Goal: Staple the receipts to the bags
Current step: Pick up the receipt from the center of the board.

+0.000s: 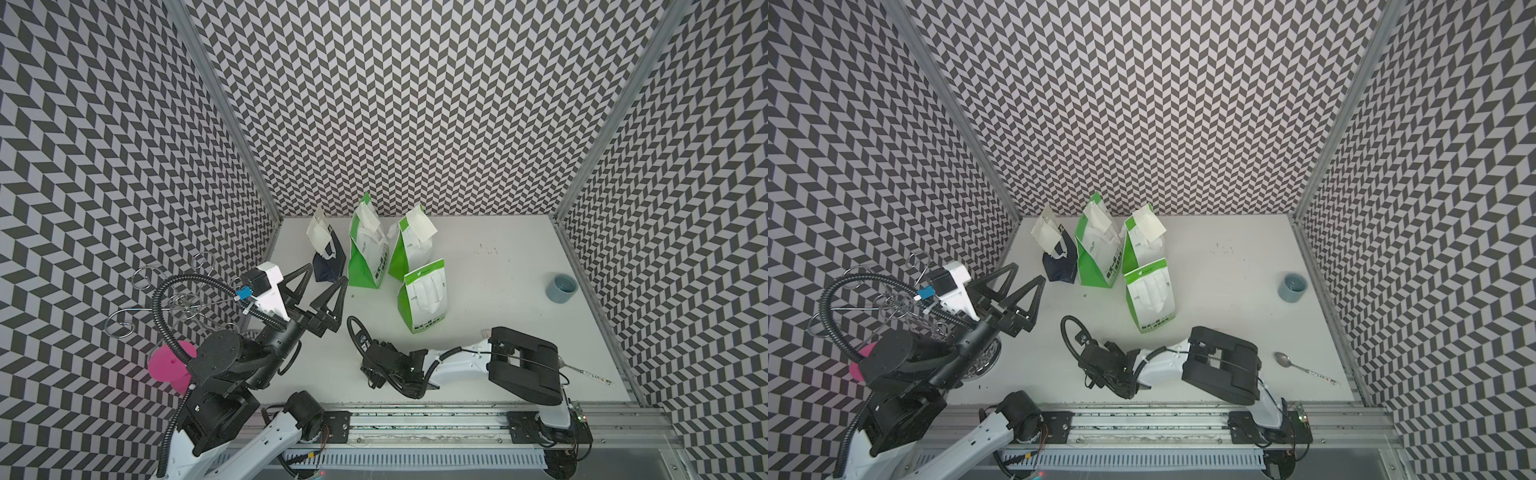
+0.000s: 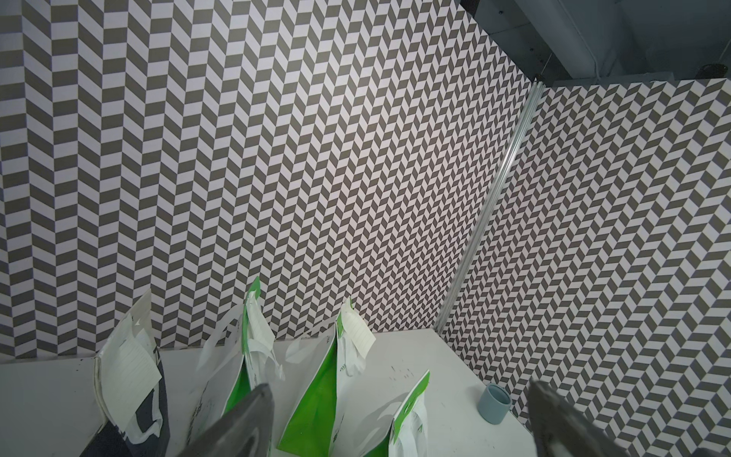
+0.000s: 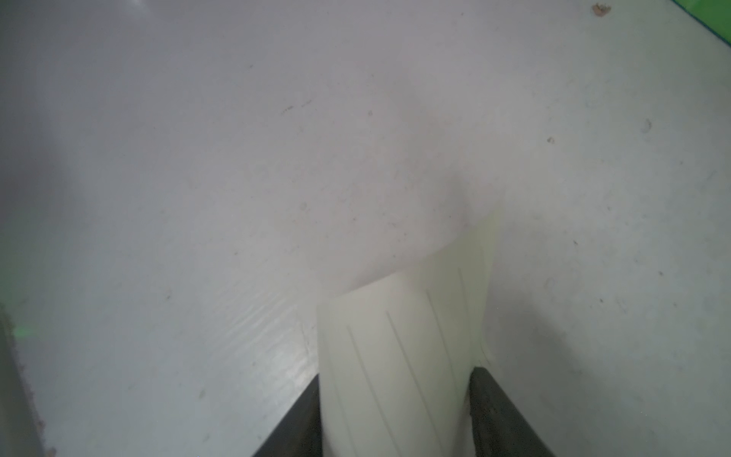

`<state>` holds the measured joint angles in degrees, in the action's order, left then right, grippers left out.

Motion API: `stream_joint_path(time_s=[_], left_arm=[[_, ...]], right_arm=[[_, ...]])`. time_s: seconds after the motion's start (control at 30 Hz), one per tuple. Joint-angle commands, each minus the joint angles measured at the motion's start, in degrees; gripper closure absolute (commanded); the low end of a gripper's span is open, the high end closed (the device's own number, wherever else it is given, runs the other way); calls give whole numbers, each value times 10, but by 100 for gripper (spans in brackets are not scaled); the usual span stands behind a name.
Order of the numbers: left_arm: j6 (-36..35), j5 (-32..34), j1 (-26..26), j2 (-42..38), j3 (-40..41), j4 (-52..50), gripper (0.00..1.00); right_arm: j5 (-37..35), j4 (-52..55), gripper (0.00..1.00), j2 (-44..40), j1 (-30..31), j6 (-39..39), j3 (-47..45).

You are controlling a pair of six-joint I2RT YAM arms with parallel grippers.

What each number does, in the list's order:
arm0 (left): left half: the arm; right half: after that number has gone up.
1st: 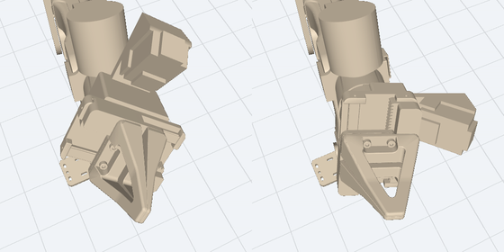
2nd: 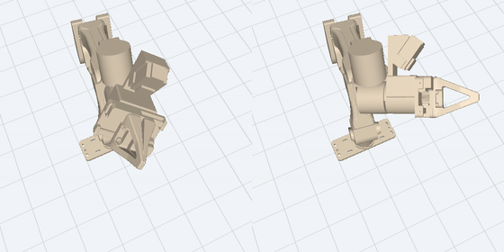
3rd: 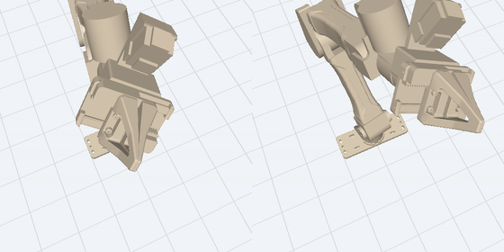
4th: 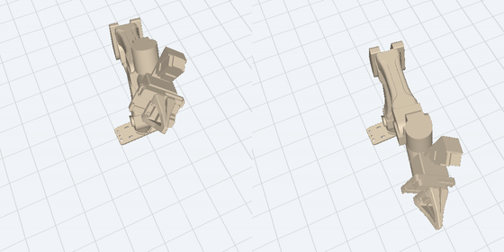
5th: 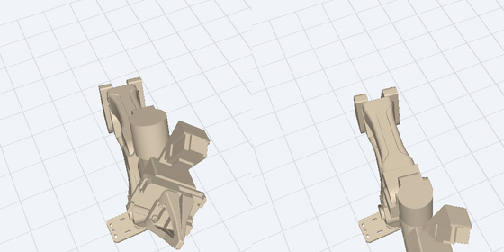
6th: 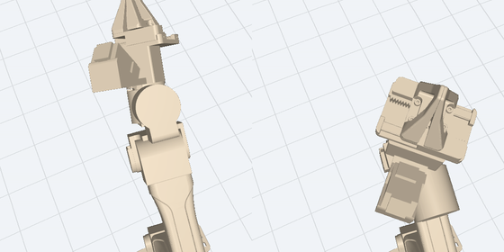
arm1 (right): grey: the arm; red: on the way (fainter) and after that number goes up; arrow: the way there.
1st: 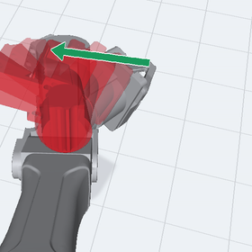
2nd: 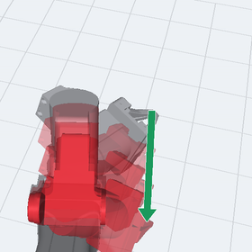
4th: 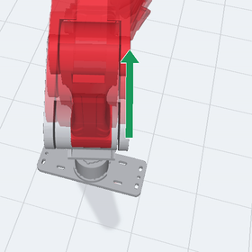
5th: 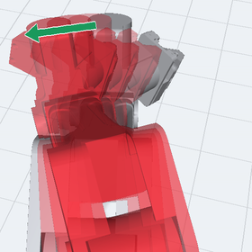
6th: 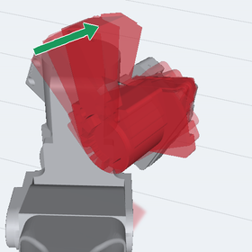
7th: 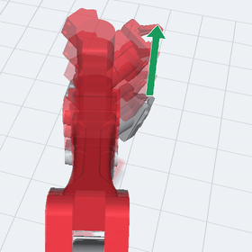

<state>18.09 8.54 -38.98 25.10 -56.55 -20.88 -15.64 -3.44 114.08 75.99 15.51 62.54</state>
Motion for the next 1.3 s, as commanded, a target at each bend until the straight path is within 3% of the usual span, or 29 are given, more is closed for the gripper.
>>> stream_joint_path(time_s=[0.0, 0.17, 0.33, 0.53, 0.7, 0.8, 1.1, 1.27], left_arm=[[16, -13, -1, -4, 13, -10, 0], [28, -32, -1, 0, 36, -7, 0], [59, -91, -1, 7, 78, 10, 1], [86, -246, 0, 49, 128, 32, 3], [102, -387, -1, 89, 172, 96, 9], [106, -435, -2, 123, 183, 116, 13], [98, -462, -24, 167, 197, 141, 26], [96, -462, -36, 180, 199, 138, 24]], right_arm=[[-2, 16, 46, -48, 20, 10, -54], [-41, 5, 46, -173, 54, 54, -148], [-105, 49, 46, -318, 80, 91, -215], [-163, 125, 45, -487, 82, 81, -241], [-176, 122, 45, -584, 81, 38, -252], [-154, 130, 44, -606, 81, 22, -240], [-121, 152, 46, -588, 81, 1, -215], [-126, 132, 53, -594, 76, 9, -227]])
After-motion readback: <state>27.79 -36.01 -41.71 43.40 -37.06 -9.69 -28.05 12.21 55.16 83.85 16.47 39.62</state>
